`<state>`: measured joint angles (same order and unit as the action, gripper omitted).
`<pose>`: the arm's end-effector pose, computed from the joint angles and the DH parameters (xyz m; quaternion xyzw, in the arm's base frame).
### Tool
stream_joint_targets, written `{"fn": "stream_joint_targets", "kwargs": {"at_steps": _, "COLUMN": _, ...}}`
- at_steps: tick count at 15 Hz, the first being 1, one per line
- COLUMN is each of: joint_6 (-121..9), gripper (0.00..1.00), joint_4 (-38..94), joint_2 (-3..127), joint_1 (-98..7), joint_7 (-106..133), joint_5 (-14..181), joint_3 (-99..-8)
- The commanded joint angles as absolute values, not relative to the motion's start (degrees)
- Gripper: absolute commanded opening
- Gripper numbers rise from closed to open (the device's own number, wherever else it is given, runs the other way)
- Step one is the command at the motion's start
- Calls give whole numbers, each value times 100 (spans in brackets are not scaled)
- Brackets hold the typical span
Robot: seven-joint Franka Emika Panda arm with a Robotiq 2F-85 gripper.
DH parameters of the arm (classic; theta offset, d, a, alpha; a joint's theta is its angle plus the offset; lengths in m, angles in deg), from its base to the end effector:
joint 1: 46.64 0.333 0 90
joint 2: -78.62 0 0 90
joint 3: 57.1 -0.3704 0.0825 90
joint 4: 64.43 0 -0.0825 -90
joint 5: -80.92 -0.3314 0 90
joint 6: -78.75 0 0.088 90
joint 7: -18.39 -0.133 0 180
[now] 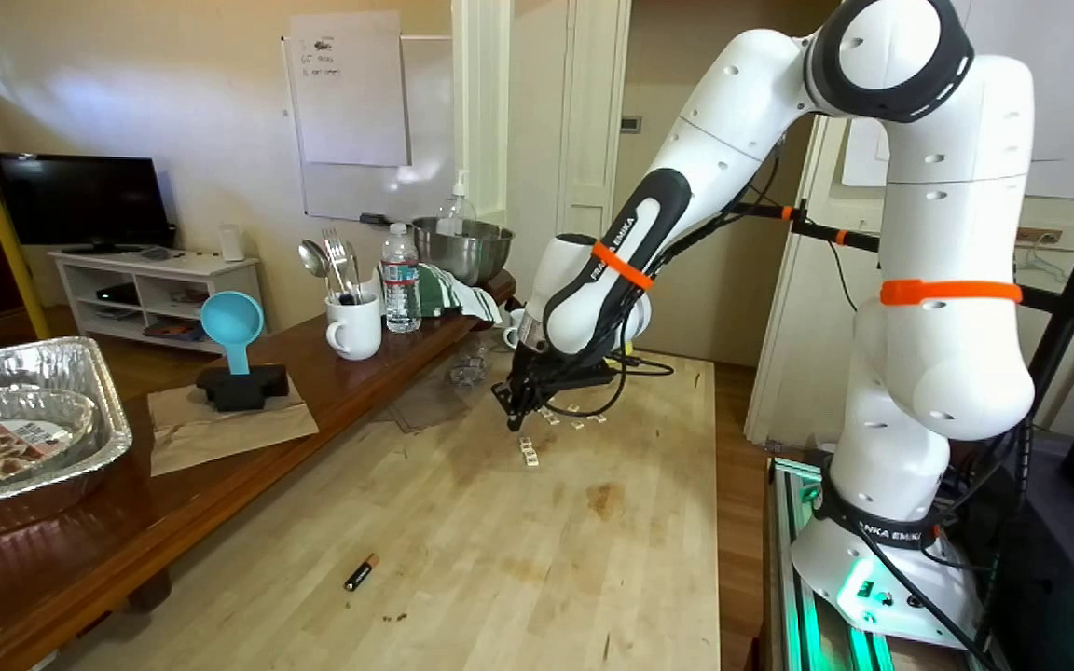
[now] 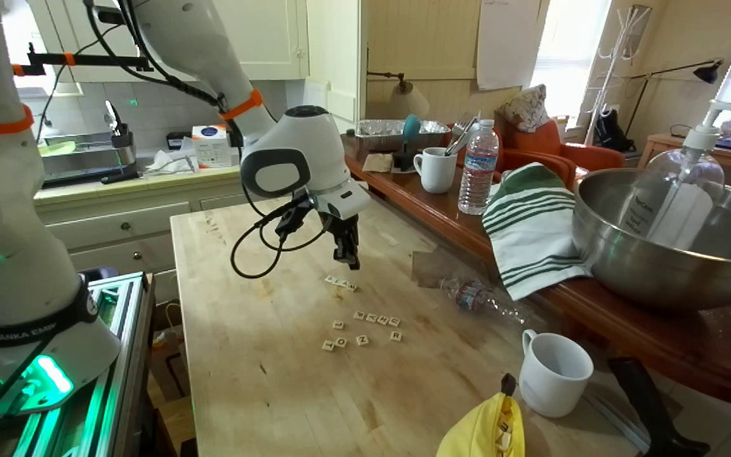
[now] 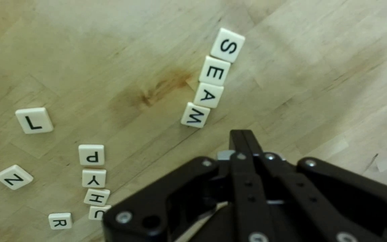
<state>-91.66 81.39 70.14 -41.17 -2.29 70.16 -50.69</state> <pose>0.4745 -0.0195 0.3211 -0.9520 0.2709 -0.1351 0.0442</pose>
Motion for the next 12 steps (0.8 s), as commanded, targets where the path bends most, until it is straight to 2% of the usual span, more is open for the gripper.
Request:
{"fn": "stream_joint_targets", "kwargs": {"at_steps": 1, "joint_6": -8557, "gripper": 0, "joint_4": 8301, "joint_2": 7528, "joint_1": -4385, "joint_7": 309, "joint_5": 6944, "joint_3": -5408}}
{"fn": "stream_joint_targets", "kwargs": {"at_steps": 2, "joint_6": -8389, "gripper": 4, "joint_4": 8294, "joint_2": 7614, "joint_1": -4430, "joint_7": 501, "joint_5": 6907, "joint_3": -5476}}
{"fn": "stream_joint_targets", "kwargs": {"at_steps": 3, "joint_6": -8185, "gripper": 19, "joint_4": 8285, "joint_2": 7717, "joint_1": -4466, "joint_7": 727, "joint_5": 6896, "joint_3": -5520}}
{"fn": "stream_joint_targets", "kwargs": {"at_steps": 4, "joint_6": -7964, "gripper": 29, "joint_4": 8268, "joint_2": 7812, "joint_1": -4502, "joint_7": 996, "joint_5": 6839, "joint_3": -5565}}
{"fn": "stream_joint_targets", "kwargs": {"at_steps": 6, "joint_6": -7619, "gripper": 37, "joint_4": 8246, "joint_2": 7954, "joint_1": -4544, "joint_7": 1550, "joint_5": 6849, "joint_3": -5576}}
{"fn": "stream_joint_targets", "kwargs": {"at_steps": 12, "joint_6": -6861, "gripper": 83, "joint_4": 8181, "joint_2": 8255, "joint_1": -4592, "joint_7": 3694, "joint_5": 6682, "joint_3": -5454}}
